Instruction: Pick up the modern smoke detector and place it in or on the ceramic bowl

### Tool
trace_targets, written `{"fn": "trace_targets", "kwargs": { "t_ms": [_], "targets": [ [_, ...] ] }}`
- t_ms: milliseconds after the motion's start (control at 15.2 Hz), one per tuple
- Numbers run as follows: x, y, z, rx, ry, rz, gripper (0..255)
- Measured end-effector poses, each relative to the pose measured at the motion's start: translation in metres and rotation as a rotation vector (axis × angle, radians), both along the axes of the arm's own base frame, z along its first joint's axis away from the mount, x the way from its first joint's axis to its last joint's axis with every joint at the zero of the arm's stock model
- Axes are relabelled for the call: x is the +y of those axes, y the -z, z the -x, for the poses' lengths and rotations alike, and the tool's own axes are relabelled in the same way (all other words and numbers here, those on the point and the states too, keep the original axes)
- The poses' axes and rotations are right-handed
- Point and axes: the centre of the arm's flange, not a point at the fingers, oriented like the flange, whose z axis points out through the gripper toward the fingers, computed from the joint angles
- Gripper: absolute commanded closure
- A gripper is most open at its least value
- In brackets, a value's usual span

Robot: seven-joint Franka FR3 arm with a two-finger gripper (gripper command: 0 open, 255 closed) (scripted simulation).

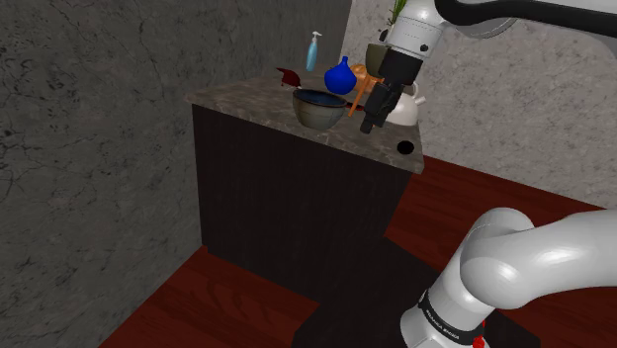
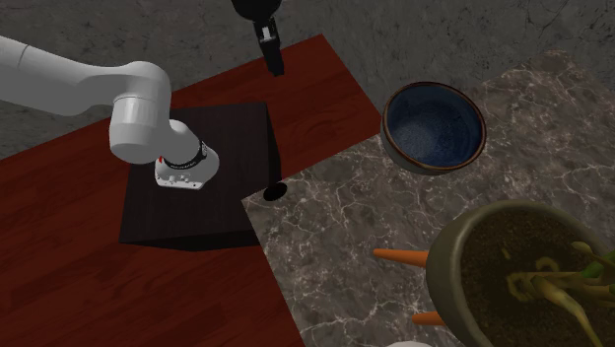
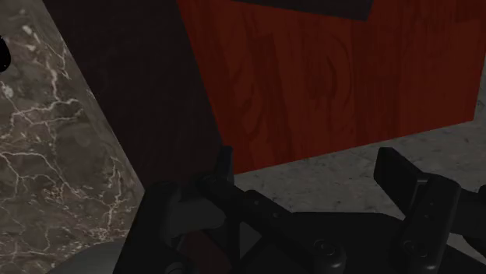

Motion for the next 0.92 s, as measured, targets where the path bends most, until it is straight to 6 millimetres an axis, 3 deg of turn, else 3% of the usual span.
{"fn": "trace_targets", "kwargs": {
  "t_ms": [264,924],
  "targets": [
    [-0.016,0.009,0.005,0.009,-0.049,0.046,0],
    [-0.110,0.045,0.013,0.056,-0.288,0.272,0]
  ]
}}
